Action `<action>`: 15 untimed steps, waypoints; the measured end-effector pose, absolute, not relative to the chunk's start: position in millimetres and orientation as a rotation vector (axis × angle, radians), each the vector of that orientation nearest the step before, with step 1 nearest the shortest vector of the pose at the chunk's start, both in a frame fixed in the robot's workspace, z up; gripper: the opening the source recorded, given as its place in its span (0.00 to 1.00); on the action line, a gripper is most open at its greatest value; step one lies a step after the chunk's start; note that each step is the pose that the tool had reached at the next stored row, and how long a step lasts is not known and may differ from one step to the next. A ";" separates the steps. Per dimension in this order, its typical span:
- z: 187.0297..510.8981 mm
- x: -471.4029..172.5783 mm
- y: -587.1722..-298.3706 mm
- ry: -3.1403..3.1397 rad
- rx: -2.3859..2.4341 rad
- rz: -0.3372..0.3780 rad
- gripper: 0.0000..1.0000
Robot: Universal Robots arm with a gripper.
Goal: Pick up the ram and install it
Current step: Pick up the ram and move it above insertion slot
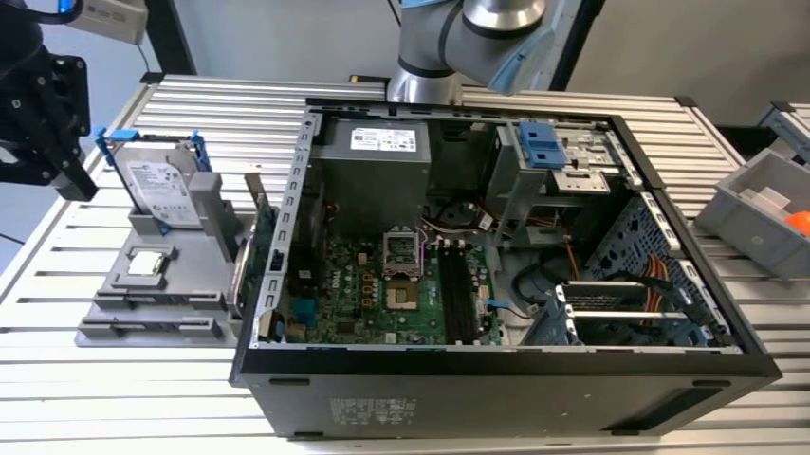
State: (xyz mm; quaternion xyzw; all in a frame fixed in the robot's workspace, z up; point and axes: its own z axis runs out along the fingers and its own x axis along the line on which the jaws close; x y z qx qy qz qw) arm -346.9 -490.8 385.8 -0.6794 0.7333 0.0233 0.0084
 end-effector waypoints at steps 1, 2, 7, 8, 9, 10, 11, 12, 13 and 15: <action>385.6 -346.4 -490.8 2.283 -2.132 0.073 0.00; 385.5 -345.9 -490.8 2.275 -2.141 0.072 0.00; 384.8 -344.0 -490.8 2.223 -2.195 0.072 0.00; 384.6 -343.8 -490.8 2.210 -2.209 0.073 0.00; 384.4 -343.6 -490.8 2.197 -2.222 0.073 0.00; 384.3 -343.6 -490.8 2.183 -2.236 0.073 0.00; 384.2 -343.5 -490.8 2.170 -2.248 0.072 0.00; 384.1 -343.5 -490.9 2.159 -2.257 0.068 0.00; 383.8 -343.5 -490.8 2.147 -2.263 0.062 0.00; 383.4 -343.4 -490.8 2.128 -2.270 0.047 0.00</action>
